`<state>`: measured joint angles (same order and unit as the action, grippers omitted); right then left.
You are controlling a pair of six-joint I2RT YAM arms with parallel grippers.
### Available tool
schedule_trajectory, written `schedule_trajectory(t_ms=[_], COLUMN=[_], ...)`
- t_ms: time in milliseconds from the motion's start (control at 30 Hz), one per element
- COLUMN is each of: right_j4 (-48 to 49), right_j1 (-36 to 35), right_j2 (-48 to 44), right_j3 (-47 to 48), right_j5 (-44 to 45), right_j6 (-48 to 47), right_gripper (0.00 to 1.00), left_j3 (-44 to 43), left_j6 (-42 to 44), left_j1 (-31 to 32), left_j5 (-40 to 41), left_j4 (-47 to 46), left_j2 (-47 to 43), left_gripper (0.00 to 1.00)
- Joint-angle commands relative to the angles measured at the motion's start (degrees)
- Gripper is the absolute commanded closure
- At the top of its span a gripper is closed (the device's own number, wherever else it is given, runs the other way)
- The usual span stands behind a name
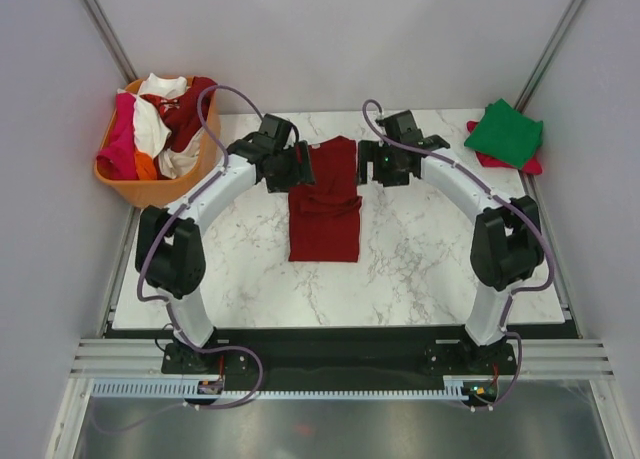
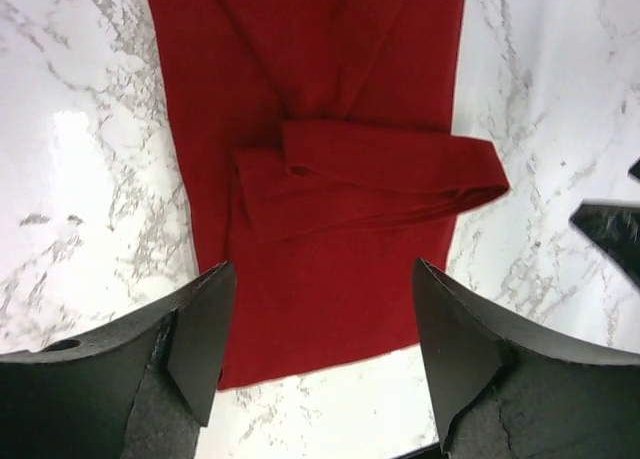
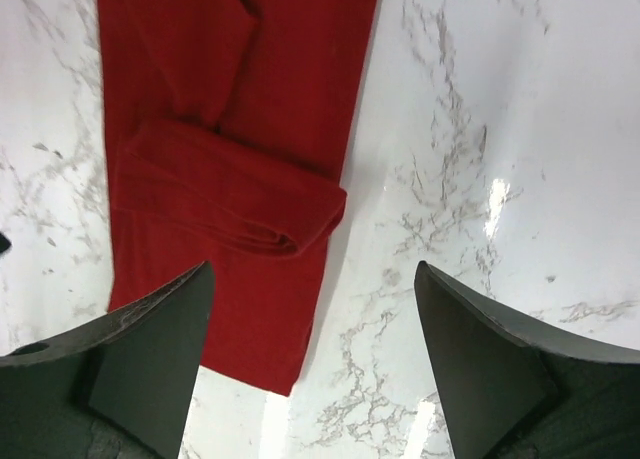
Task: Fold and stack the t-shirts
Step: Fold the tshirt
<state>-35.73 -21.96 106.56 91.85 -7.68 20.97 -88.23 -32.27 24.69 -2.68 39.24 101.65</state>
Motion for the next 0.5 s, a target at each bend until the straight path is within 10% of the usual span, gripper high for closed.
schedule_trajectory(t_ms=[0,467], right_j4=[2.7,1.4], right_j1=[0.3,0.3], right_j2=[-4.2,-20.7], right_j3=[-5.1,-17.1], right_j5=[-2.4,-0.1], right_j6=[-0.4,-1.4], right_gripper=[0.11,0.09], left_j3=[-1.0,-4.3], left_j6=[2.8,0.5], left_j1=[-0.9,-0.6], left_j5=[-3.7,-1.8], left_j4=[-5.9,-6.1], left_j2=[5.6,15.9], left_gripper=[0.22,0.05])
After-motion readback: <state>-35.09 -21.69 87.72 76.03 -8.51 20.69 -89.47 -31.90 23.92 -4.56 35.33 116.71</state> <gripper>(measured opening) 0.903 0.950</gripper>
